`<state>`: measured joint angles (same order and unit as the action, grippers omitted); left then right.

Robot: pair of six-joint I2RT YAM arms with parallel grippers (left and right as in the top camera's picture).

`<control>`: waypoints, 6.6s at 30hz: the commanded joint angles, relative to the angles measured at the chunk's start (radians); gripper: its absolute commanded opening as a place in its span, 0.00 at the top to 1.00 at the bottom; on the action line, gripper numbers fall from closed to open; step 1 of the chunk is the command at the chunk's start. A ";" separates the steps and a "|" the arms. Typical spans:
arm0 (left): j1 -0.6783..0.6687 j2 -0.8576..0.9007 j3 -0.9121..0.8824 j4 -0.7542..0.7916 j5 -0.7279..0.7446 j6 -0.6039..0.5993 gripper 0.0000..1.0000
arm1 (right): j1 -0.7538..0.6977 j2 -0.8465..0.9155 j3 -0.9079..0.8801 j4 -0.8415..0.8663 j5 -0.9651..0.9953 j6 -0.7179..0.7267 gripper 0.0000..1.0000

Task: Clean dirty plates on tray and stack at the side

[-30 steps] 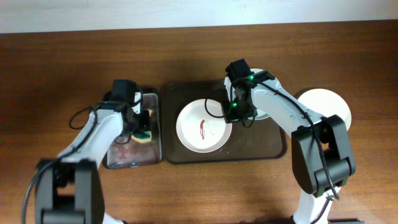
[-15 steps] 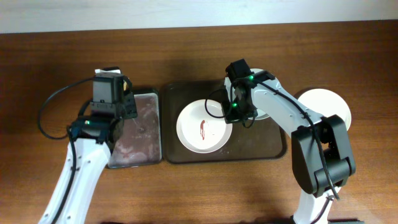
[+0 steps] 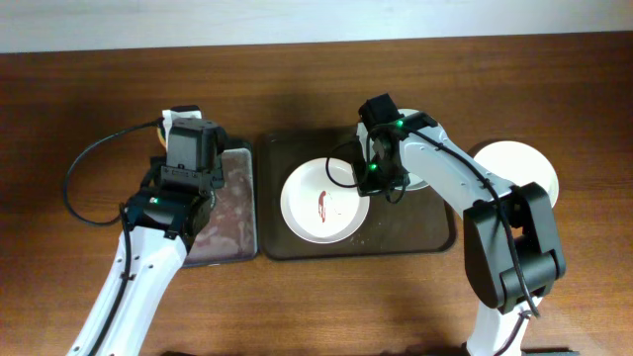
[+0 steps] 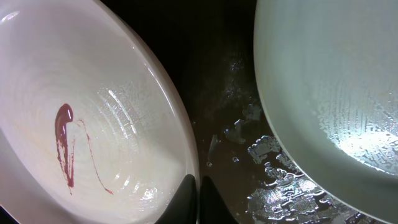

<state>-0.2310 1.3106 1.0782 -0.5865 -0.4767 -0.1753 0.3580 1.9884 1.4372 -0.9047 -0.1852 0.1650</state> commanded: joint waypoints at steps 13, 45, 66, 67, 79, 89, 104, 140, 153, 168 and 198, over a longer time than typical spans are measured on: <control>-0.002 0.188 0.003 -0.051 0.659 -0.048 1.00 | 0.000 0.021 -0.060 0.045 -0.069 0.012 0.96; -0.003 0.391 0.003 0.051 1.031 -0.048 1.00 | -0.124 0.000 -0.087 -0.003 -0.293 0.003 0.73; -0.108 0.479 0.003 0.209 1.083 -0.248 1.00 | -0.124 0.000 -0.189 0.150 -0.297 0.080 0.69; -0.113 0.492 0.003 0.236 1.120 -0.253 1.00 | -0.124 0.000 -0.189 0.150 -0.297 0.080 0.69; -0.187 0.650 0.003 0.343 1.181 -0.359 1.00 | -0.124 0.000 -0.189 0.150 -0.297 0.080 0.70; -0.185 0.663 0.006 0.143 0.620 -0.346 1.00 | -0.124 0.000 -0.189 0.142 -0.297 0.080 0.70; -0.188 0.458 0.082 0.091 0.841 -0.294 1.00 | -0.124 0.000 -0.189 0.072 -0.169 0.143 0.69; -0.314 0.447 0.182 -0.087 0.207 -0.186 1.00 | -0.124 0.000 -0.189 0.063 -0.169 0.143 0.69; -0.285 0.385 0.167 -0.043 0.519 -0.198 1.00 | -0.124 0.000 -0.189 0.063 -0.169 0.143 0.69; -0.283 0.640 0.150 -0.031 0.246 -0.190 1.00 | -0.124 0.000 -0.189 0.055 -0.169 0.143 0.69; 0.077 0.300 0.049 -0.194 0.506 -0.077 1.00 | -0.061 0.000 -0.200 0.124 -0.135 0.144 0.85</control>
<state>-0.1989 1.6211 1.1954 -0.8188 -0.0563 -0.3248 0.2798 1.9793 1.2572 -0.7788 -0.3676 0.3111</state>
